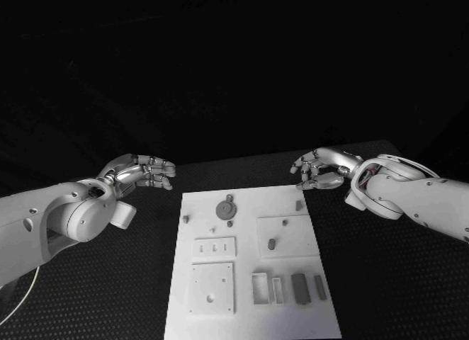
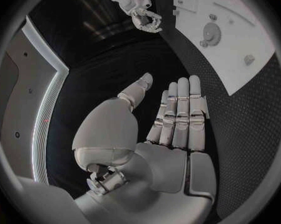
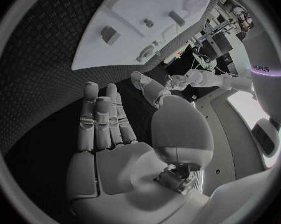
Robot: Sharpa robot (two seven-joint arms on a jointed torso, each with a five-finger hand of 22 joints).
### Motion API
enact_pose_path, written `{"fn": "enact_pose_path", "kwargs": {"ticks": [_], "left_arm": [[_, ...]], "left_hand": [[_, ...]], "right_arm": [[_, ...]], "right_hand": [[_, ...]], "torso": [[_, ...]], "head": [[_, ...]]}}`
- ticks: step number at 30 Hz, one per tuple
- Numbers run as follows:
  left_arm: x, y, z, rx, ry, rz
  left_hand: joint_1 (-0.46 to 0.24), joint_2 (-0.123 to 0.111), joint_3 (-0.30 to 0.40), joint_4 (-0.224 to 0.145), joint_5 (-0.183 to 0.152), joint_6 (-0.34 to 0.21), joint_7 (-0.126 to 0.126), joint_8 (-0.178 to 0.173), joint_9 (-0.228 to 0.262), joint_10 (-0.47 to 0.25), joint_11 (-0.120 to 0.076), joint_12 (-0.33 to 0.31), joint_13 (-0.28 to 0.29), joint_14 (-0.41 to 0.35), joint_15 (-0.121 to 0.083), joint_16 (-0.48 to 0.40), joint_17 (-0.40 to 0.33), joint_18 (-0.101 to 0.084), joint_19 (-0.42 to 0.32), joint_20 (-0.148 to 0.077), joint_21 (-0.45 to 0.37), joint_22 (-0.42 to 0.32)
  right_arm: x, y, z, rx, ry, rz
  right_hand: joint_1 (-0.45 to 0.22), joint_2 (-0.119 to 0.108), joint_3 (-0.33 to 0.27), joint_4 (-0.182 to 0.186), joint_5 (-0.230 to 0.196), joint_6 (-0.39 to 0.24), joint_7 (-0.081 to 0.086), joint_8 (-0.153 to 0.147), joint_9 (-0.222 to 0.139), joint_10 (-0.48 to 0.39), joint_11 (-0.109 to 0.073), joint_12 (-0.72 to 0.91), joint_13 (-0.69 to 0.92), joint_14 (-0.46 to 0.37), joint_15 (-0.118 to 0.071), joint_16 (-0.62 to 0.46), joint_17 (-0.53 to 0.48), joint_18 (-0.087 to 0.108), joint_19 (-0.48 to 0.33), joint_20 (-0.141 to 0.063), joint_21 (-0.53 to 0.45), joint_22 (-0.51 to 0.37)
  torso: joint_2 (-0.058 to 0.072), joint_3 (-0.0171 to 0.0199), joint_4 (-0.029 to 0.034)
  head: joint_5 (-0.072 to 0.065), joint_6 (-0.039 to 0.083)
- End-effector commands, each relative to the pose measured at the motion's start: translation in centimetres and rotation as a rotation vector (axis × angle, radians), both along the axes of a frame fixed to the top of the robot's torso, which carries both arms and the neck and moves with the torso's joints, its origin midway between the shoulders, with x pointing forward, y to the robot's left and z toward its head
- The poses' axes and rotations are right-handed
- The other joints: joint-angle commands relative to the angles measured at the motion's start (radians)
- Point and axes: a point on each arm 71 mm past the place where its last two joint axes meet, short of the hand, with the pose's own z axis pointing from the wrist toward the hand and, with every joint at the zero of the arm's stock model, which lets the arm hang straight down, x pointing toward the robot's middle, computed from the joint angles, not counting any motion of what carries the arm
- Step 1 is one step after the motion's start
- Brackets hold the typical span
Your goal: Assemble the parts on the task board
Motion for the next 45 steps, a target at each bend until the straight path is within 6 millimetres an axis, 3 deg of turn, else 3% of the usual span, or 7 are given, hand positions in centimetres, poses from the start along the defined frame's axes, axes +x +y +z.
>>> {"fn": "enact_pose_path", "kwargs": {"ticks": [1, 6, 18, 20, 24, 29, 45], "left_arm": [[-0.1, -0.3, 0.0, -0.014, -0.003, -0.023], [-0.1, -0.1, -0.2, -0.014, 0.000, -0.023], [-0.2, 0.2, -0.8, -0.011, 0.015, -0.017], [-0.2, 0.2, -0.9, -0.012, 0.015, -0.018], [-0.2, 0.1, -0.9, -0.012, 0.015, -0.020], [-0.2, 0.3, -0.9, -0.011, 0.017, -0.017], [-0.2, 0.2, -1.0, -0.011, 0.020, -0.020]], "left_hand": [[-0.002, -0.003, 0.003, -0.003, 0.000, 0.002, -0.006, -0.004, 0.001, 0.005, 0.003, -0.005, 0.001, 0.007, 0.001, -0.004, 0.001, 0.009, 0.007, 0.001, -0.005, 0.002], [-0.002, -0.003, 0.002, -0.003, 0.000, 0.002, -0.006, -0.004, 0.001, 0.005, 0.003, -0.005, 0.001, 0.007, 0.001, -0.005, 0.001, 0.009, 0.007, 0.002, -0.005, 0.002], [-0.004, -0.001, 0.002, -0.003, 0.000, 0.000, -0.004, -0.006, 0.002, 0.003, 0.004, -0.007, 0.001, 0.006, 0.001, -0.006, 0.002, 0.008, 0.006, 0.002, -0.006, 0.002], [-0.004, -0.001, 0.002, -0.003, 0.000, 0.000, -0.004, -0.006, 0.002, 0.003, 0.004, -0.007, 0.002, 0.006, 0.001, -0.006, 0.002, 0.008, 0.006, 0.002, -0.006, 0.002], [-0.004, -0.001, 0.002, -0.002, 0.000, 0.000, -0.004, -0.006, 0.002, 0.003, 0.004, -0.007, 0.002, 0.006, 0.002, -0.006, 0.002, 0.008, 0.006, 0.002, -0.006, 0.002], [-0.005, -0.001, 0.001, -0.002, 0.000, 0.000, -0.003, -0.006, 0.002, 0.003, 0.004, -0.008, 0.002, 0.006, 0.002, -0.006, 0.002, 0.008, 0.006, 0.002, -0.006, 0.002], [-0.005, 0.000, 0.001, -0.002, 0.000, 0.000, -0.003, -0.007, 0.002, 0.002, 0.005, -0.008, 0.002, 0.005, 0.002, -0.007, 0.002, 0.008, 0.006, 0.002, -0.007, 0.002]], "right_arm": [[-0.6, -0.6, -0.2, 0.014, 0.004, 0.011], [-1.3, -0.9, -1.4, -0.017, 0.010, 0.014], [-1.5, -0.6, -2.9, -0.101, -0.007, 0.023], [-1.7, -0.4, -3.5, -0.115, -0.009, 0.021], [-1.5, 0.3, -4.2, -0.143, -0.031, 0.020], [-1.6, 0.4, -4.7, -0.172, -0.037, 0.010], [-1.3, 1.2, -6.1, -0.197, -0.054, 0.005]], "right_hand": [[0.000, -0.015, -0.006, 0.002, 0.006, -0.004, 0.012, 0.006, -0.003, -0.026, 0.010, -0.026, -0.029, -0.014, 0.009, -0.002, -0.002, 0.002, -0.013, 0.006, -0.006, 0.017], [0.005, -0.026, -0.007, 0.007, 0.006, -0.016, 0.034, 0.008, -0.007, -0.046, 0.036, -0.104, -0.113, -0.027, 0.035, 0.007, -0.005, 0.002, -0.023, 0.012, -0.005, 0.021], [0.012, -0.032, -0.015, 0.020, 0.005, -0.016, 0.038, 0.015, -0.011, 0.004, 0.029, -0.094, -0.140, -0.020, 0.029, 0.022, -0.010, 0.002, -0.006, 0.006, 0.013, 0.022], [0.012, -0.032, -0.016, 0.022, 0.005, -0.013, 0.037, 0.018, -0.011, 0.005, 0.028, -0.092, -0.141, -0.017, 0.027, 0.024, -0.011, 0.002, -0.003, 0.004, 0.016, 0.022], [0.011, -0.030, -0.018, 0.026, 0.005, -0.008, 0.033, 0.022, -0.010, 0.018, 0.024, -0.082, -0.138, -0.009, 0.023, 0.029, -0.011, 0.002, 0.006, 0.001, 0.022, 0.022], [0.010, -0.036, -0.040, 0.035, 0.006, 0.021, 0.002, 0.037, -0.004, 0.089, -0.013, 0.112, -0.012, 0.046, -0.012, 0.063, -0.006, 0.002, 0.064, -0.030, 0.060, 0.022], [0.002, -0.037, -0.036, 0.056, 0.006, 0.031, -0.006, 0.036, 0.006, 0.017, -0.023, 0.411, 0.215, 0.069, -0.022, 0.126, 0.039, 0.002, 0.098, -0.057, 0.116, 0.023]], "torso": [[-0.002, 0.0008, -0.0007], [-0.006, 0.0061, -0.0086], [-0.016, 0.0180, -0.0242], [-0.014, 0.0147, -0.0228], [-0.014, 0.0160, -0.0254], [-0.013, 0.0154, -0.0198], [-0.013, 0.0116, -0.0216]], "head": [[-0.004, -0.001], [-0.005, 0.002], [0.002, -0.003], [-0.001, -0.001], [0.001, -0.001], [-0.005, -0.003], [0.000, -0.017]]}}
